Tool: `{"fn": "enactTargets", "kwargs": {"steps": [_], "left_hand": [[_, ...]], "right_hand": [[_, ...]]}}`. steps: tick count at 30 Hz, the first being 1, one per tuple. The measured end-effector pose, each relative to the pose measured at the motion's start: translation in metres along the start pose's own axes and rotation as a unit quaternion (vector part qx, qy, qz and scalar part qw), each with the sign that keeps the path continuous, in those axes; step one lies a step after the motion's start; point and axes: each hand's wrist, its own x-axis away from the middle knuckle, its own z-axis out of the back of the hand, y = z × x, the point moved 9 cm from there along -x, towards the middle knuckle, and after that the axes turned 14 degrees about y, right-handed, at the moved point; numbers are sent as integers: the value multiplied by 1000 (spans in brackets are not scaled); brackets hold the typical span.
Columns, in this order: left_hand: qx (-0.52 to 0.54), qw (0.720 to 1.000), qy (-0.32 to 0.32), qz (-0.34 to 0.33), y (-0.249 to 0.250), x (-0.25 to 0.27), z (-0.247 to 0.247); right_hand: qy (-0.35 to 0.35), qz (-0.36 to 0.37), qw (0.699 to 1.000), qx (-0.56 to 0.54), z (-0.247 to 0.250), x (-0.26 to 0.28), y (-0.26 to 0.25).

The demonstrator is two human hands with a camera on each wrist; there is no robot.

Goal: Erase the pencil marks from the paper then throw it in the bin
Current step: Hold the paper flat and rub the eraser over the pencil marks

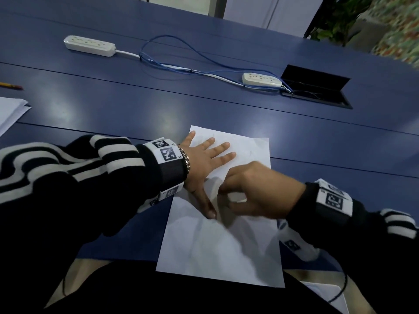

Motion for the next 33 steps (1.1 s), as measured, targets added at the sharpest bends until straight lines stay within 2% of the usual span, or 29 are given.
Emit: {"fn": "enactTargets", "kwargs": {"steps": [3, 4, 5, 8, 10, 13, 20, 24, 28, 30, 33], "left_hand": [[12, 1000, 2, -5, 0, 1, 1], [10, 1000, 1, -4, 0, 1, 1], [6, 1000, 1, -3, 0, 1, 1], [-5, 1000, -5, 1, 0, 1, 1], [4, 1000, -5, 1, 0, 1, 2], [23, 1000, -8, 8, 0, 5, 2], [44, 999, -18, 19, -12, 19, 0], [52, 998, -23, 25, -14, 22, -4], [51, 997, -37, 34, -14, 24, -6], [41, 998, -40, 40, -14, 25, -6], [12, 998, -43, 45, -12, 25, -4]], "right_hand": [[105, -88, 990, 16, 26, -7, 39], [122, -96, 988, 20, 27, -5, 42], [116, -83, 989, 22, 23, -3, 37], [33, -12, 999, 5, -1, 8, 2], [37, -55, 998, -4, 7, 9, 15], [106, -134, 985, 26, 26, 10, 48], [103, -151, 983, 6, 24, 14, 44], [106, -118, 987, -10, 18, -5, 30], [129, -127, 983, 19, 17, -15, 36], [101, -70, 992, 15, 10, -12, 17], [7, 31, 999, -14, -6, 1, -16]]}}
